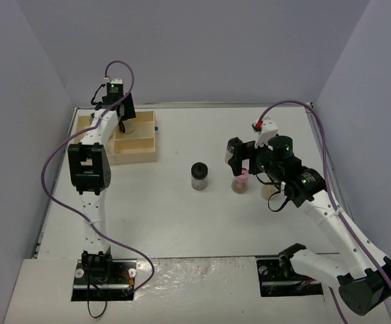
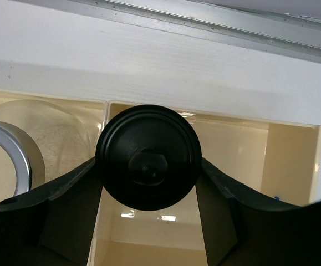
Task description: Organize the condiment bottles
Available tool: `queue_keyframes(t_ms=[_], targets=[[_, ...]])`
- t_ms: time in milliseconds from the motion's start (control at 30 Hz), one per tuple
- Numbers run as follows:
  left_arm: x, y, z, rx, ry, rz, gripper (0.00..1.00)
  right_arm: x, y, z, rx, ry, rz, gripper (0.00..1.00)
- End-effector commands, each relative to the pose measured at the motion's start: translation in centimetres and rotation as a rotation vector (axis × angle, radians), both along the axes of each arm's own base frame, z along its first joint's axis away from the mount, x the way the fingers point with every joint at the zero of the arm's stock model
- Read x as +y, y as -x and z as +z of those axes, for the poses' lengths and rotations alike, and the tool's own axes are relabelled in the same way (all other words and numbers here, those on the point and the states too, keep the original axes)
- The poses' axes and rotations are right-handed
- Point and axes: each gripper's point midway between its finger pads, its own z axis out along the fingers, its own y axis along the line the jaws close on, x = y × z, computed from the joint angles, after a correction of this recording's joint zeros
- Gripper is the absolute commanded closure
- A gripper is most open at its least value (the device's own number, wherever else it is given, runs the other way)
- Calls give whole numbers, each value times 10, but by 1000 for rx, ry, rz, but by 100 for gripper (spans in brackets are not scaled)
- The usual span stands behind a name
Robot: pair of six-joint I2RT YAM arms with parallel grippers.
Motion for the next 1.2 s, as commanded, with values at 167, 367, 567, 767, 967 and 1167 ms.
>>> queue_keyframes(t_ms=[167,367,567,767,967,1167], targets=[[7,-7,35,-95,-19,0,42,1,-14,37,-110,-50,-25,0],[3,3,64,-121,-21,-13,13,2,-13,38,-108,-52,-19,0],[-5,18,97,-146,-14,-33,3,2,-10,42,-121,-60,-13,0],[-42,58,138,-145,0,-136,3,-3,-6,51,-154,-64,-20,0],[-140,139,144,-108,20,-490,3,-7,1,57,-181,-66,-16,0],[-205,222,119,-56,114,-782,3,-9,7,59,-196,-71,-11,0]])
